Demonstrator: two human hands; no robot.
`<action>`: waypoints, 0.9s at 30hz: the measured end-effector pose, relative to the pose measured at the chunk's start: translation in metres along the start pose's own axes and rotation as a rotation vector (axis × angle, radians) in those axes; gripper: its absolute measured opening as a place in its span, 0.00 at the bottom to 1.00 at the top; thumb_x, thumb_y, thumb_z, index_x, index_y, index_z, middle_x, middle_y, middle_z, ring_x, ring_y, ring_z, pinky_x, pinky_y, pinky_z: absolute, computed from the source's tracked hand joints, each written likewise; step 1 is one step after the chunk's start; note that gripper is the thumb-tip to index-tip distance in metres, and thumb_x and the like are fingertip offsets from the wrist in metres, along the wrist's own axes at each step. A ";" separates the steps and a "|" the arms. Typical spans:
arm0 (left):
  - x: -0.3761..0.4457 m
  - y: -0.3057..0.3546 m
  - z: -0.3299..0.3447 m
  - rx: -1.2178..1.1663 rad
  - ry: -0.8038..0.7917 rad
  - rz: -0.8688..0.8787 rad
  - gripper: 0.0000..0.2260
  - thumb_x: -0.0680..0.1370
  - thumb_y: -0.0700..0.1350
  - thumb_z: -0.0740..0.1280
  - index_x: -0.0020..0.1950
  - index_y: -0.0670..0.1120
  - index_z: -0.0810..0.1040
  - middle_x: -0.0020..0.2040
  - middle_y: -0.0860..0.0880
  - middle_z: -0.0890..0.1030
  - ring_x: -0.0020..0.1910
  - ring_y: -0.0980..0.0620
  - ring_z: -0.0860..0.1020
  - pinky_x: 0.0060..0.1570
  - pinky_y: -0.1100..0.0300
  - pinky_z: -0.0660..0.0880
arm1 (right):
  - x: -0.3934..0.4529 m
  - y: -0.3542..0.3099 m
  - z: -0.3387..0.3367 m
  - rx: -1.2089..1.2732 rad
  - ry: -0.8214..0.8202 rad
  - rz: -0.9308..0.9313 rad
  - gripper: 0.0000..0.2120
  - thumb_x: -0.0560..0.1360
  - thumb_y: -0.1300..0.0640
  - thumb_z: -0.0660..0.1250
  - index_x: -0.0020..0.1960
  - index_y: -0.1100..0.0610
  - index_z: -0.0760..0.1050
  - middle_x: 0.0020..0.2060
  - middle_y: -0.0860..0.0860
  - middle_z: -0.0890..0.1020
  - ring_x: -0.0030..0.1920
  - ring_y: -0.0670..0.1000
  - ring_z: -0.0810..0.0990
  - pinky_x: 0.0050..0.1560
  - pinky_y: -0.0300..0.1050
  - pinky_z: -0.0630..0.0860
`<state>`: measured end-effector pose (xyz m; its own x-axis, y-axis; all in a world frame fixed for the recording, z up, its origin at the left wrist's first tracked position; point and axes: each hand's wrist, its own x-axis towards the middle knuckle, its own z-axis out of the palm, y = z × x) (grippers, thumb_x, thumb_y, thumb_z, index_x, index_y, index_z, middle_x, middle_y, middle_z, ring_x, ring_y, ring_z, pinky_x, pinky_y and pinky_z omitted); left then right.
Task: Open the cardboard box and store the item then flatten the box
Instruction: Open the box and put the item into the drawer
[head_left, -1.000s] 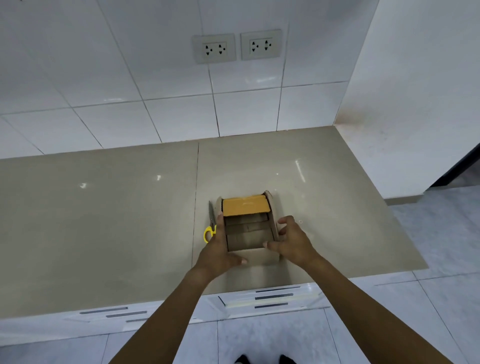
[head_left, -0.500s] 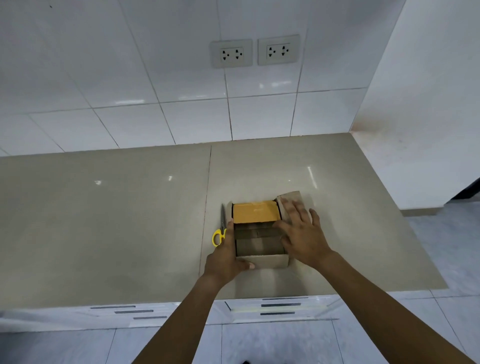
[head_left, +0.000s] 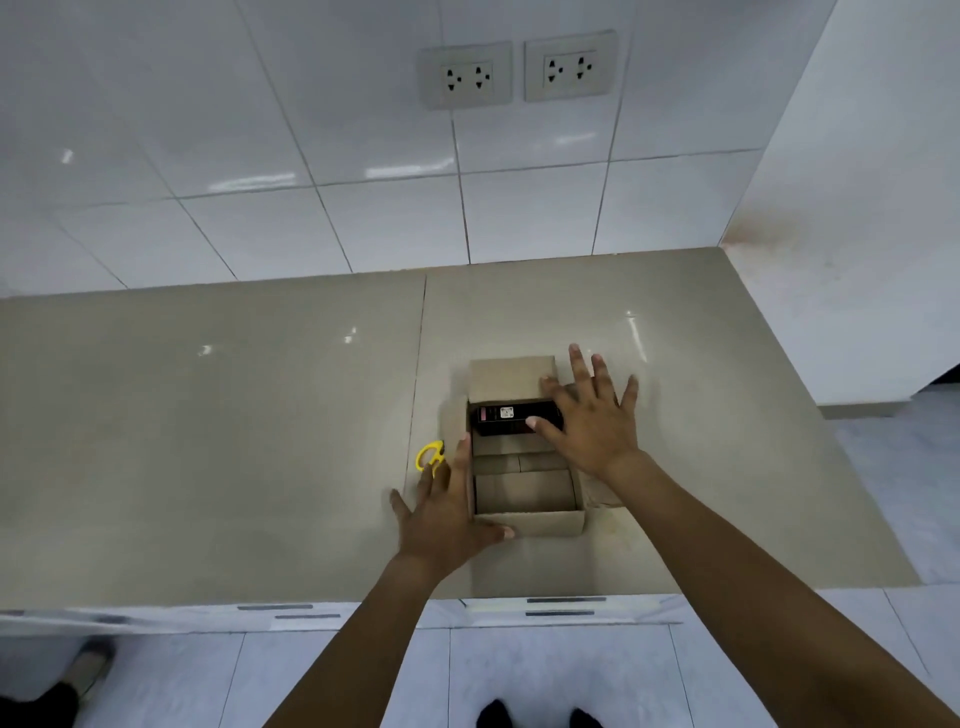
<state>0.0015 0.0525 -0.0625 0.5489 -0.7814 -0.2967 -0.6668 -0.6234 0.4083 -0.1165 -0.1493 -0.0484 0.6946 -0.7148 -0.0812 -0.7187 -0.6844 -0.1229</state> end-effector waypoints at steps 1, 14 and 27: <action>0.001 0.000 0.001 0.051 -0.003 -0.006 0.56 0.61 0.72 0.68 0.72 0.65 0.29 0.80 0.49 0.49 0.79 0.47 0.44 0.67 0.26 0.43 | 0.003 -0.002 0.003 0.022 -0.050 0.019 0.35 0.73 0.27 0.44 0.75 0.42 0.53 0.78 0.51 0.40 0.77 0.59 0.39 0.70 0.71 0.40; 0.002 0.014 -0.007 0.602 0.006 -0.058 0.53 0.64 0.80 0.49 0.69 0.53 0.20 0.78 0.45 0.33 0.74 0.34 0.30 0.55 0.21 0.28 | -0.014 -0.037 0.020 -0.285 0.042 -0.389 0.35 0.78 0.37 0.48 0.78 0.51 0.44 0.78 0.51 0.43 0.78 0.53 0.42 0.73 0.66 0.40; -0.002 0.025 -0.013 0.544 -0.099 -0.139 0.53 0.65 0.78 0.54 0.70 0.55 0.21 0.77 0.43 0.31 0.74 0.36 0.29 0.56 0.20 0.31 | -0.028 -0.043 0.027 -0.164 0.053 -0.309 0.23 0.74 0.54 0.65 0.68 0.51 0.64 0.77 0.51 0.60 0.76 0.51 0.58 0.73 0.67 0.41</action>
<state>-0.0097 0.0385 -0.0401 0.6182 -0.6732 -0.4057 -0.7693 -0.6242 -0.1363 -0.1038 -0.0961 -0.0678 0.8806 -0.4737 -0.0126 -0.4733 -0.8805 0.0272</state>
